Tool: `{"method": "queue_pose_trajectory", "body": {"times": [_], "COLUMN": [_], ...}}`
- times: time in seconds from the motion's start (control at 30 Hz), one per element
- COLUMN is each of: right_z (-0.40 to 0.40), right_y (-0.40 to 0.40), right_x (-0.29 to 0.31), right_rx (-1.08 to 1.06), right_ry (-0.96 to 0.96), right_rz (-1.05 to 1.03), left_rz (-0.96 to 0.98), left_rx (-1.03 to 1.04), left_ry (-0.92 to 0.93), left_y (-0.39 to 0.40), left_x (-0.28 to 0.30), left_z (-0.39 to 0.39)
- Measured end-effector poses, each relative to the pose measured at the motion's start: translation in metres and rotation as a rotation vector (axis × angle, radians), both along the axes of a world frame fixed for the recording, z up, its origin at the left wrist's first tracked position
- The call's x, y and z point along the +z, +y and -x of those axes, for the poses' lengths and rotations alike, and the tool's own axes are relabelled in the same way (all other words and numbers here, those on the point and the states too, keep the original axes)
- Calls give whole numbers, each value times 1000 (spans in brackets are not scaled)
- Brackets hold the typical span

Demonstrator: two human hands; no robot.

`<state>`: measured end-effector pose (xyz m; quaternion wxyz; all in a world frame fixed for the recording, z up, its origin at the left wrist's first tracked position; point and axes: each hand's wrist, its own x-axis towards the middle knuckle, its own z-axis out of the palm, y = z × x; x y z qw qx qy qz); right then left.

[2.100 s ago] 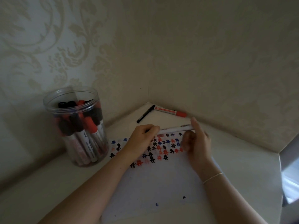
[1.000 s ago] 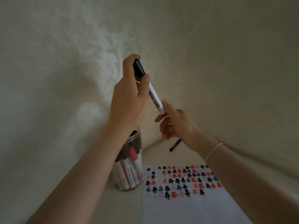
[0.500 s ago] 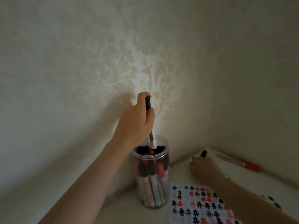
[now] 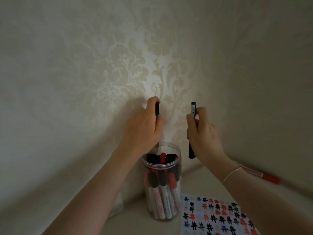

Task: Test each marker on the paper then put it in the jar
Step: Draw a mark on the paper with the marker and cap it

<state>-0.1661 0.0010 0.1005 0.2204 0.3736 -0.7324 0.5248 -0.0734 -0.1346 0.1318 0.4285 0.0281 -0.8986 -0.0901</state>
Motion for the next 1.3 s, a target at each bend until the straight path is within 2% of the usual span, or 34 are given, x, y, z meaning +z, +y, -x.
{"method": "queue_pose_trajectory", "body": {"times": [0.1, 0.3, 0.4, 0.47, 0.53, 0.77, 1.0, 1.17, 1.3], "right_z": [-8, -14, -8, -2, 1, 4, -15, -35, -43], "right_y": [-3, -4, -6, -10, -14, -23, -3, 11, 12], "right_x": [7, 8, 3, -1, -5, 0, 3, 4, 0], "right_rx": [55, 153, 114, 104, 161, 241, 277, 359, 392], "right_ry": [-42, -81, -70, -169, -352, -661, -534, -492, -478], "right_rz": [-2, 18, -115, -303, -421, -538, -522, -471, -471], "left_rz": [-3, 116, 151, 159, 156, 124, 111, 173, 133], "left_rx": [-12, -75, -69, -57, -40, -53, -205, -365, -445], "left_ry": [13, -81, -73, -39, -2, 56, 244, 344, 448], "left_y": [0, 4, 4, 2, -1, -13, -8, -4, 3], "left_x": [-1, -6, -3, -2, -2, -13, -20, -18, -17], "left_z": [0, 0, -2, -5, -8, -8, -21, -32, -41]}}
